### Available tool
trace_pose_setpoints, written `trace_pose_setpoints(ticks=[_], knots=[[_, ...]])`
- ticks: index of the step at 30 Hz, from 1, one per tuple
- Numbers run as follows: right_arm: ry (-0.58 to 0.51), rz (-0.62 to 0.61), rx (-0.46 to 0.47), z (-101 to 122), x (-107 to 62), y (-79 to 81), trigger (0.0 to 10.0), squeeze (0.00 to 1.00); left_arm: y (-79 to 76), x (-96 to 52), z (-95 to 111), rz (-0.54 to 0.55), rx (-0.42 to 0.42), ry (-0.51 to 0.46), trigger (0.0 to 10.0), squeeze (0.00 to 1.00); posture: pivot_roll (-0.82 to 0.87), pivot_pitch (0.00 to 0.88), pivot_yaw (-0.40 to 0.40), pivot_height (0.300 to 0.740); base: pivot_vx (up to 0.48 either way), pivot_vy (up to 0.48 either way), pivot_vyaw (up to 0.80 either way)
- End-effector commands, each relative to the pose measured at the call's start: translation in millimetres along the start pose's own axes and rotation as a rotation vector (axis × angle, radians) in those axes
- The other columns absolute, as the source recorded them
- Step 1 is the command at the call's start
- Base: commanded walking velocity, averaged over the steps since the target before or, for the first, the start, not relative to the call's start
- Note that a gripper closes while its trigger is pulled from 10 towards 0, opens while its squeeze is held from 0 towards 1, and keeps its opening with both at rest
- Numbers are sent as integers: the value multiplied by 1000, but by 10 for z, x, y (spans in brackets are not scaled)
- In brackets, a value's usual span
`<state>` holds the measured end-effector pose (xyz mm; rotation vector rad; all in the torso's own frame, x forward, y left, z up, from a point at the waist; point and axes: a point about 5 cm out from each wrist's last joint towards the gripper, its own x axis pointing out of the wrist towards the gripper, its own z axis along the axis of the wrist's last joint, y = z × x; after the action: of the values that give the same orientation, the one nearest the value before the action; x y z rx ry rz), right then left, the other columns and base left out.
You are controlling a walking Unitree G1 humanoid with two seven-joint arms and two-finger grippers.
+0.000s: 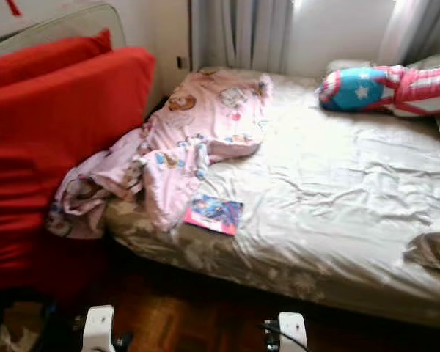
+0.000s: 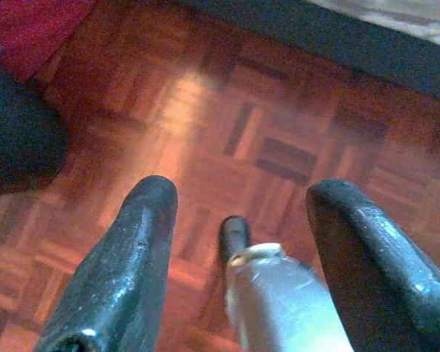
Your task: Clean up the room
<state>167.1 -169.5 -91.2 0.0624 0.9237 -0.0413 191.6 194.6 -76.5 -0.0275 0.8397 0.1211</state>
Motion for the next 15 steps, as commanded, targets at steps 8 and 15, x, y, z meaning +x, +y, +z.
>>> trace_pose_setpoints(ticks=[8, 15], knots=[[10, -24, -3, -28, -13, -84, 10000, 0, -52, -3, -33, -17, -5, 17, 10000, 0, -10, 24, -28, 740, 0, -199, 0], [10, -23, -3, -32, -14, -81, 10000, 0, -53, -4, -37, -20, -5, 18, 10000, 0, -13, 19, -24, 740, 0, -240, 0]])
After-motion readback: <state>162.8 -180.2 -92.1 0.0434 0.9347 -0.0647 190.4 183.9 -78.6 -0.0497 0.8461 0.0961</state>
